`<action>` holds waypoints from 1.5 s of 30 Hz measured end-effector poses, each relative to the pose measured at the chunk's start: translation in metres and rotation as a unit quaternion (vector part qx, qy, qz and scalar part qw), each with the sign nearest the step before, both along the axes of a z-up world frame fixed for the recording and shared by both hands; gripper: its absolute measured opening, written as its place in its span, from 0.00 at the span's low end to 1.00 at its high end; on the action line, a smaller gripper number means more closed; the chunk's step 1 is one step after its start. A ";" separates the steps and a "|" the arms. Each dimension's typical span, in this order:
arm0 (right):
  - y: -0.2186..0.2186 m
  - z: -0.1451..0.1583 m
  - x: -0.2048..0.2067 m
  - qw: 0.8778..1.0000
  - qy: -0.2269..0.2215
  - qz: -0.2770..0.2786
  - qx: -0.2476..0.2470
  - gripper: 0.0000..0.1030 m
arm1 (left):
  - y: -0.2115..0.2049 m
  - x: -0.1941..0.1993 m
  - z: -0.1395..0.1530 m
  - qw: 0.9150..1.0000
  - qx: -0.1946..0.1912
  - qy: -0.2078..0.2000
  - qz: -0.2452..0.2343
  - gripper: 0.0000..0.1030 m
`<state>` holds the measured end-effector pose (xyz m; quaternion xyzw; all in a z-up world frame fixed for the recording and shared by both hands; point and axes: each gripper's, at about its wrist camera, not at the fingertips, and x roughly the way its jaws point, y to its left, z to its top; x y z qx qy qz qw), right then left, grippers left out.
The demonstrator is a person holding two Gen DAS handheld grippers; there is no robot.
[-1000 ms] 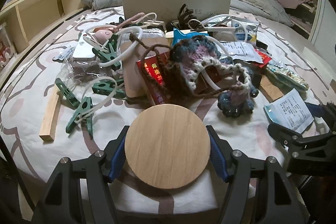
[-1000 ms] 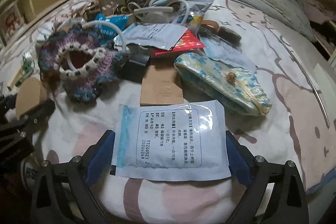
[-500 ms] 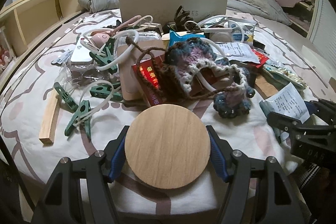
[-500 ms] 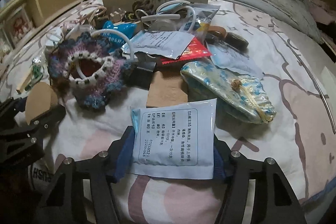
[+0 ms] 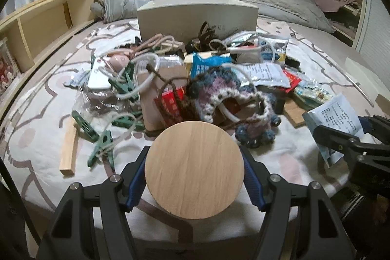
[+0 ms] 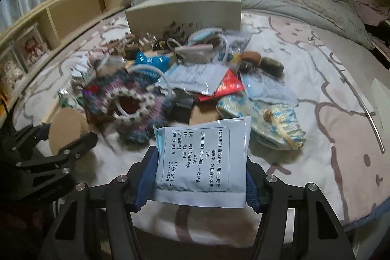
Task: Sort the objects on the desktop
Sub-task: 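Lift the disc with the left tool while the right tool carries the packet toward the white box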
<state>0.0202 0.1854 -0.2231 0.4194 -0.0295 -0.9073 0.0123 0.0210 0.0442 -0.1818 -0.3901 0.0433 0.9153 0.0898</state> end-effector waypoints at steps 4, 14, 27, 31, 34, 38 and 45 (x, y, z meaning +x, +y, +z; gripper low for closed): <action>-0.002 0.014 0.005 1.000 0.012 -0.007 -0.010 0.61 | 0.002 0.005 0.014 1.000 -0.001 0.014 -0.008 0.67; -0.007 0.072 0.022 0.998 0.055 -0.015 0.001 0.61 | -0.001 0.011 0.072 0.998 0.013 0.053 -0.026 0.67; -0.014 0.137 0.022 0.995 0.091 -0.037 -0.002 0.61 | -0.013 0.007 0.145 0.993 0.030 0.108 -0.034 0.67; -0.014 0.152 0.017 0.994 0.098 -0.040 0.001 0.61 | -0.016 0.000 0.158 0.992 0.025 0.117 -0.035 0.67; -0.014 0.163 0.009 0.994 0.104 -0.040 0.005 0.61 | -0.017 -0.008 0.169 0.991 0.021 0.125 -0.033 0.67; -0.008 0.176 -0.011 0.993 0.109 -0.042 0.010 0.61 | -0.013 -0.026 0.181 0.990 0.013 0.139 -0.031 0.67; 0.010 0.192 -0.053 0.991 0.126 -0.048 0.015 0.61 | -0.001 -0.073 0.200 0.987 0.010 0.156 -0.026 0.67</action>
